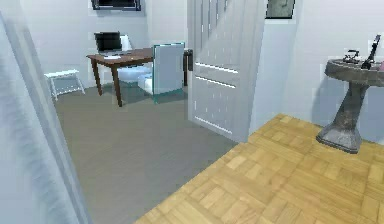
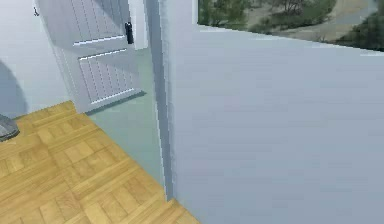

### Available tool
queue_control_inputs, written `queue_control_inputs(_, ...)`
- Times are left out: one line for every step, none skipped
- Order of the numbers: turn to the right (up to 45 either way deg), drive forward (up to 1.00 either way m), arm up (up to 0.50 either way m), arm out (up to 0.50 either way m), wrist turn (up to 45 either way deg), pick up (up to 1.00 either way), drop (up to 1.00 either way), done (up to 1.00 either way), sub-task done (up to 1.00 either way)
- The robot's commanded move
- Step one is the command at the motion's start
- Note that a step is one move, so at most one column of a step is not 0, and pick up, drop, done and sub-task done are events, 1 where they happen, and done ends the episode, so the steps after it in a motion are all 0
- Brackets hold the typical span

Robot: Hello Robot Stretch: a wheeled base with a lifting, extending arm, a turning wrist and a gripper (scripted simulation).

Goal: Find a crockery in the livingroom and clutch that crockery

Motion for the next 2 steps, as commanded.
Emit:
queue_control_inputs(0.0,0.05,0.0,0.0,0.0,0.0,0.0,0.0,0.0)
queue_control_inputs(-45.0,0.0,0.0,0.0,0.0,0.0,0.0,0.0,0.0)
